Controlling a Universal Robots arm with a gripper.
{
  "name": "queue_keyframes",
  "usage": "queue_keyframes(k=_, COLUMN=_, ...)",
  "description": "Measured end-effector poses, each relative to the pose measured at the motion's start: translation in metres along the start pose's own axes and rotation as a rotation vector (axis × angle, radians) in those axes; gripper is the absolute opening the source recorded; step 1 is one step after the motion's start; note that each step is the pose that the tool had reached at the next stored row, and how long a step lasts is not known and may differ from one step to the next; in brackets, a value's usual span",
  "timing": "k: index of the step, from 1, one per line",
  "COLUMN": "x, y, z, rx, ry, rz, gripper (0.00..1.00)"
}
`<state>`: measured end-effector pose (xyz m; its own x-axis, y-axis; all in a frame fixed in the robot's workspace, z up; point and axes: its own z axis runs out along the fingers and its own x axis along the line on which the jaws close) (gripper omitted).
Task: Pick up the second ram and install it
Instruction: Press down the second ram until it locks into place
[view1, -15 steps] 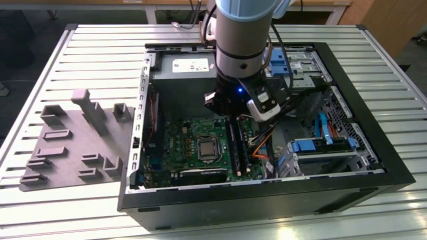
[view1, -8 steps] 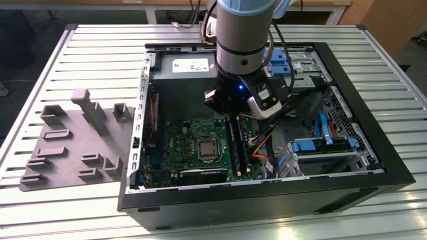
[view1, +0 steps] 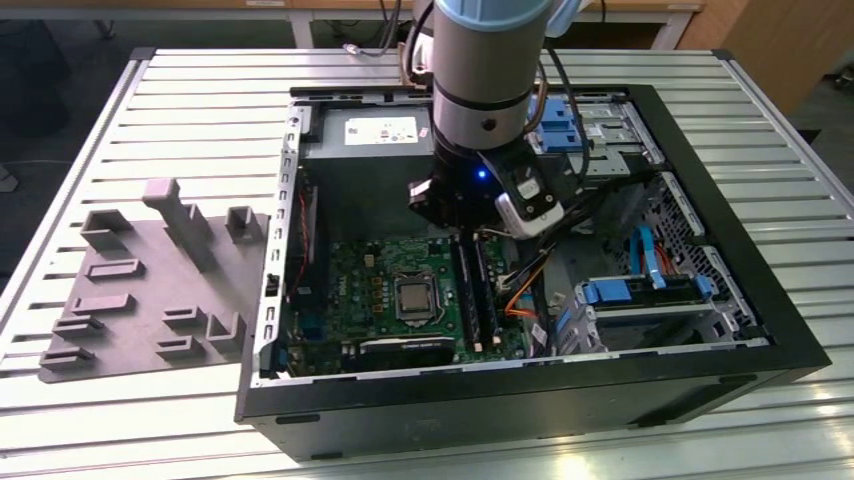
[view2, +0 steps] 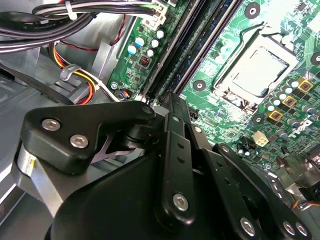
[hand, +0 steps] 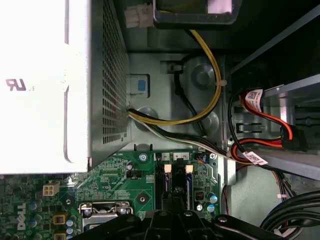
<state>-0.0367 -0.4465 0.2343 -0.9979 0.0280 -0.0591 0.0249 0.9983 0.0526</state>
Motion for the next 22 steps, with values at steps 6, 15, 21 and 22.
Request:
queue_keyframes(k=6, x=-0.0001, y=-0.0014, z=0.0, rx=-0.0001, ry=0.0, rz=0.0, gripper=0.11)
queue_keyframes(k=15, x=-0.0001, y=-0.0037, z=-0.0001, rx=-0.0002, ry=-0.0001, rz=0.0, gripper=0.11)
queue_keyframes(k=21, x=-0.0001, y=-0.0051, z=-0.0002, rx=-0.0002, ry=0.0, rz=0.0, gripper=0.11)
queue_keyframes(k=22, x=-0.0002, y=-0.0053, z=-0.0002, rx=-0.0001, ry=0.0, rz=0.0, gripper=0.11)
